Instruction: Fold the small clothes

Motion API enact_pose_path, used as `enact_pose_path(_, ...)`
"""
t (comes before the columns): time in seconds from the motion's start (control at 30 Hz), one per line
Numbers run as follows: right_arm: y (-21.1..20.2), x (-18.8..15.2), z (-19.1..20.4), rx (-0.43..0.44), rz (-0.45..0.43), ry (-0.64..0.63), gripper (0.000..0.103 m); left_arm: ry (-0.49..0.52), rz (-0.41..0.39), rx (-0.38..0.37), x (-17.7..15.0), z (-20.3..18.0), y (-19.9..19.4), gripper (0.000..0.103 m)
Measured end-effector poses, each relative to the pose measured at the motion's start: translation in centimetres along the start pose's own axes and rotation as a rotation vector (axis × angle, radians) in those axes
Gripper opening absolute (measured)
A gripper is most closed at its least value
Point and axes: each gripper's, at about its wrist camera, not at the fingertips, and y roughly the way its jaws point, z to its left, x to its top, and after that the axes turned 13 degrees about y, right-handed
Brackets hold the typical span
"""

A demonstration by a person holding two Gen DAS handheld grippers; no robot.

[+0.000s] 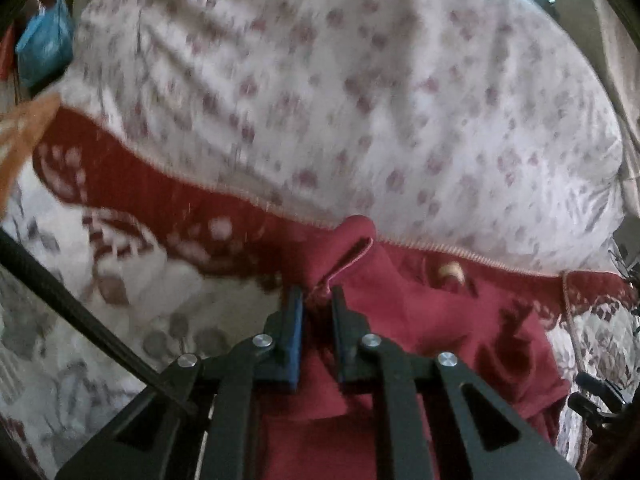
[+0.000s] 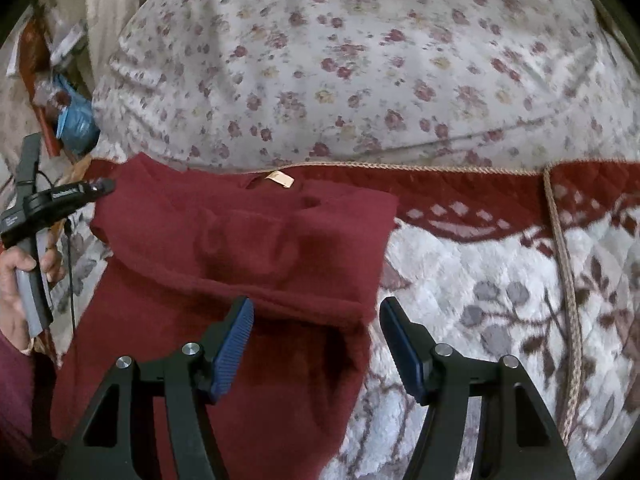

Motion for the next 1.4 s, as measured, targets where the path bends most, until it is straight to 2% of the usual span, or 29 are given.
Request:
enact_pose_path(0.07,0.7,0.1,1.1,-0.005,0.011,-0.062,0.07,0.005,0.007,0.013,-0.2,0.1,0.5,0.012)
enact_pose_path(0.1,1.0,0.1,1.6,-0.008,0.011,-0.095,0.067,0.009,0.006,0.016,-0.3,0.0,0.3,0.012)
enact_pose_path(0.13,1.4,-0.1,2.4,-0.017,0.007,-0.153,0.06,0.006,0.004,0.014,-0.4,0.0,0.2,0.012)
enact_pose_path(0.17,2.1,-0.4,3.0,-0.047,0.007,-0.216,0.033,0.004,0.007,0.013,-0.3,-0.2,0.2,0.012)
enact_pose_path(0.2,2.7,-0.8,3.3,-0.08,0.026,-0.256,0.013,-0.002,0.009,0.01,-0.4,0.0,0.1,0.012)
enact_pose_path(0.23,3.3,-1.2,3.3,-0.095,0.066,-0.279,0.013,-0.01,0.014,0.006,-0.4,0.2,0.1,0.012)
enact_pose_path(0.3,3.6,-2.5,2.6,-0.069,0.136,-0.272,0.012,-0.025,0.03,-0.005,-0.7,0.7,0.0,0.013)
enact_pose_path(0.37,2.7,-3.9,2.1,-0.061,0.137,-0.291,0.012,-0.037,0.033,-0.015,-0.9,0.8,-0.2,0.013)
enact_pose_path(0.47,1.4,-2.9,0.5,0.04,0.21,-0.142,0.01,-0.028,0.035,-0.01,-1.0,0.6,-0.7,0.013)
enact_pose_path(0.5,1.0,-2.3,0.2,0.061,0.205,-0.105,0.01,-0.022,0.034,-0.007,-1.1,0.6,-0.9,0.014)
enact_pose_path(0.53,0.4,-1.3,-0.2,0.074,0.167,-0.062,0.01,-0.013,0.033,-0.002,-1.1,0.4,-1.1,0.014)
enact_pose_path(0.57,-0.1,-0.2,-0.3,0.071,0.115,-0.036,0.017,-0.009,0.031,0.003,-1.3,0.3,-1.3,0.014)
enact_pose_path(0.6,-0.3,0.8,-0.2,0.059,0.064,-0.021,0.033,-0.01,0.031,0.003,-1.4,0.4,-1.4,0.015)
enact_pose_path(0.63,-0.3,1.6,0.0,0.055,0.034,-0.01,0.045,-0.014,0.032,0.002,-1.5,0.5,-1.5,0.015)
enact_pose_path(0.67,0.0,2.5,0.1,0.061,0.006,0.008,0.068,-0.02,0.032,0.0,-1.6,0.7,-1.5,0.015)
enact_pose_path(0.7,0.7,3.5,0.2,0.073,-0.011,0.026,0.085,-0.023,0.032,-0.003,-1.6,0.9,-1.5,0.016)
enact_pose_path(0.73,2.1,4.3,0.4,0.069,0.0,0.03,0.089,-0.024,0.034,-0.002,-1.6,1.0,-1.3,0.017)
enact_pose_path(0.8,5.6,5.3,0.8,-0.052,0.045,0.017,0.088,-0.02,0.042,0.002,-1.6,1.0,-0.8,0.017)
enact_pose_path(0.83,6.7,5.4,0.9,-0.101,0.054,0.013,0.081,-0.017,0.045,0.002,-1.6,1.0,-0.7,0.017)
enact_pose_path(0.87,7.8,5.4,0.7,-0.122,0.06,0.008,0.052,-0.01,0.048,-0.002,-1.6,0.9,-0.4,0.017)
enact_pose_path(0.9,8.3,5.4,0.5,-0.122,0.071,0.008,0.003,-0.005,0.049,-0.006,-1.5,0.8,-0.3,0.017)
enact_pose_path(0.93,8.8,5.5,0.0,-0.116,0.086,0.027,0.005,-0.004,0.047,-0.011,-1.4,0.8,-0.2,0.02)
enact_pose_path(0.97,8.3,5.6,-0.5,-0.095,0.066,0.062,0.005,-0.007,0.044,-0.02,-1.4,0.9,-0.2,0.027)
enact_pose_path(1.0,7.4,5.6,-0.7,-0.08,0.036,0.069,0.004,-0.017,0.044,-0.034,-1.3,1.0,-0.1,0.041)
enact_pose_path(1.07,5.1,5.9,-1.3,-0.117,-0.067,0.067,0.004,-0.047,0.044,-0.035,-1.2,1.4,0.1,0.06)
enact_pose_path(1.13,4.2,6.3,-2.8,-0.156,-0.122,0.122,0.004,-0.064,0.037,-0.03,-1.2,1.6,0.2,0.061)
enact_pose_path(1.23,5.6,6.5,-4.0,-0.122,-0.048,0.186,0.004,-0.058,0.044,-0.001,-1.2,1.7,0.0,0.061)
enact_pose_path(1.33,4.9,6.4,-3.6,-0.16,-0.089,0.152,0.005,-0.059,-0.004,0.044,-1.0,2.1,-1.2,0.061)
enact_pose_path(1.4,5.5,6.8,-3.9,-0.202,-0.077,0.166,0.005,-0.068,-0.016,0.062,-0.9,2.6,-1.6,0.061)
